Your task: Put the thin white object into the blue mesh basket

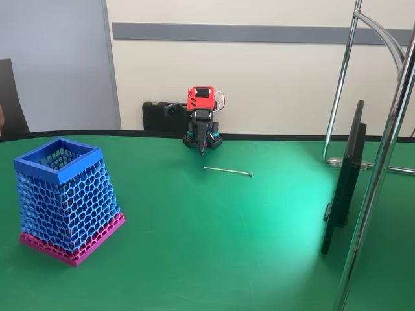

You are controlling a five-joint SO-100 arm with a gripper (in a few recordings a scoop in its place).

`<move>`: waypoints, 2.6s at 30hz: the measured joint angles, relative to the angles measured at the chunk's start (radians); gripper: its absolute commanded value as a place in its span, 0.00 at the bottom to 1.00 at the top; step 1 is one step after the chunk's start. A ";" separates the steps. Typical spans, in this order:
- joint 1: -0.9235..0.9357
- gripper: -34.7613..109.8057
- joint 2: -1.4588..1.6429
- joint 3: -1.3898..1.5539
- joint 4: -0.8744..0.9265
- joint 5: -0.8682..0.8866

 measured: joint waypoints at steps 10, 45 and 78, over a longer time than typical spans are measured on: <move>0.000 0.25 0.000 0.000 0.000 0.000; -0.252 0.24 -0.488 -0.502 0.091 0.247; -0.650 0.25 -1.259 -0.976 0.253 0.546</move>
